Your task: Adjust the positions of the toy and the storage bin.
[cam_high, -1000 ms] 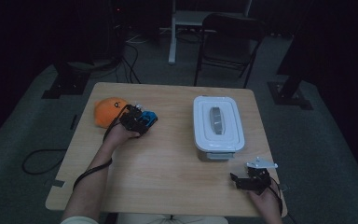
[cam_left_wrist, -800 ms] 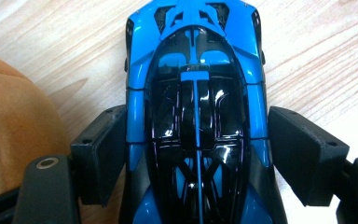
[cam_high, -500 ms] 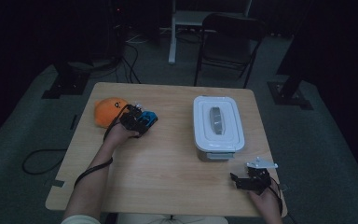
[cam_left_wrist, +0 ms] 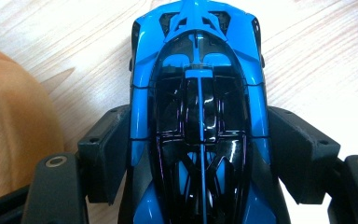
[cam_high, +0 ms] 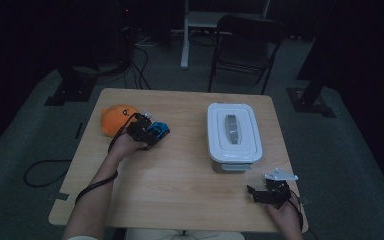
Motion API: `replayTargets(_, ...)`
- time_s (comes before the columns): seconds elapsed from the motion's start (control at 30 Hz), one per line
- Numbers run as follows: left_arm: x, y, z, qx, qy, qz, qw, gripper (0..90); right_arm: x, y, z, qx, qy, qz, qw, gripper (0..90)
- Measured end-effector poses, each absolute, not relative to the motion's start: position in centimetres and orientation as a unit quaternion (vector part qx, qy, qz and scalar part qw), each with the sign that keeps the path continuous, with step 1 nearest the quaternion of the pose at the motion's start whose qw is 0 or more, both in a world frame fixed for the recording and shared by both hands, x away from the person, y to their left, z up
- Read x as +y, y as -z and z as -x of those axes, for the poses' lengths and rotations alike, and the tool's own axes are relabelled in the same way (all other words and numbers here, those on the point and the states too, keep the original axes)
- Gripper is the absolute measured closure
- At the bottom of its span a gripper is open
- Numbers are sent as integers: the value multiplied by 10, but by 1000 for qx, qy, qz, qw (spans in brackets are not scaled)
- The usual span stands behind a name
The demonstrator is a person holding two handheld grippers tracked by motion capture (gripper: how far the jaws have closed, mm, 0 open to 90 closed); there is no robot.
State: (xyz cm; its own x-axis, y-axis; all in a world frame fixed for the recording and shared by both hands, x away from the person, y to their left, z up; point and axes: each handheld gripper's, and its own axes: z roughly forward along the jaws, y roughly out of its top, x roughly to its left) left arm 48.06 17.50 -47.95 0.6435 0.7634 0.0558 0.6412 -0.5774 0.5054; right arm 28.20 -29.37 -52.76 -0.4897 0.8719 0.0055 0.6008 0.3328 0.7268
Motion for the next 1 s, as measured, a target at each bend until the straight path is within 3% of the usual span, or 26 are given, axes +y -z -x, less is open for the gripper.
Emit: replayTargets(1.0, 211, 458, -398, 364, -132, -886, 255, 283, -294, 528, -282, 792, -342, -466, 198, 139)
